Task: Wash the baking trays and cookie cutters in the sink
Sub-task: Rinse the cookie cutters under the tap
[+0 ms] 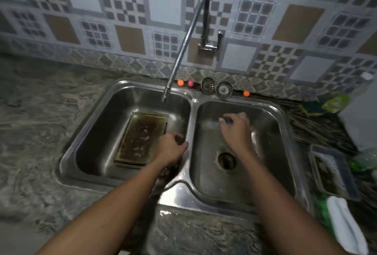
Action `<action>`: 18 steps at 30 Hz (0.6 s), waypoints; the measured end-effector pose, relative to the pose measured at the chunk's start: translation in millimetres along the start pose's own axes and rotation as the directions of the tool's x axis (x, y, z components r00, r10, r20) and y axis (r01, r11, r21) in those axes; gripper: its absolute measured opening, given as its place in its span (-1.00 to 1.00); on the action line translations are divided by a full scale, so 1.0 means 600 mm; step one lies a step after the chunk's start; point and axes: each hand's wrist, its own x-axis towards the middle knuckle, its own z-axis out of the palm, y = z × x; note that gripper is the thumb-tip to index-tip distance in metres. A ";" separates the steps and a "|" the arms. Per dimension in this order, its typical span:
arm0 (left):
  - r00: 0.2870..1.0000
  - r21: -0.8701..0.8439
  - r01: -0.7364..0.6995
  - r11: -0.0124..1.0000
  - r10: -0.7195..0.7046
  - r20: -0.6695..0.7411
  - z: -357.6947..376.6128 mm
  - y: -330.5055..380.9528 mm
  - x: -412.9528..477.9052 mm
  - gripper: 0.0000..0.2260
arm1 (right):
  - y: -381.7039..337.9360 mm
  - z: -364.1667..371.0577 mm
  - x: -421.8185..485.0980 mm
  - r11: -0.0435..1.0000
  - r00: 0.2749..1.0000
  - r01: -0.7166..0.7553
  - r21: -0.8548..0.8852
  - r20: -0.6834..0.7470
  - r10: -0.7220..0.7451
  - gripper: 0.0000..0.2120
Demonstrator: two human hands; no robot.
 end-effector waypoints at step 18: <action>0.985 -0.232 -0.057 0.971 0.093 0.144 -0.150 -0.002 0.194 -0.89 | -0.275 0.023 0.415 0.976 0.990 0.138 -0.168 0.023 -0.136 -0.63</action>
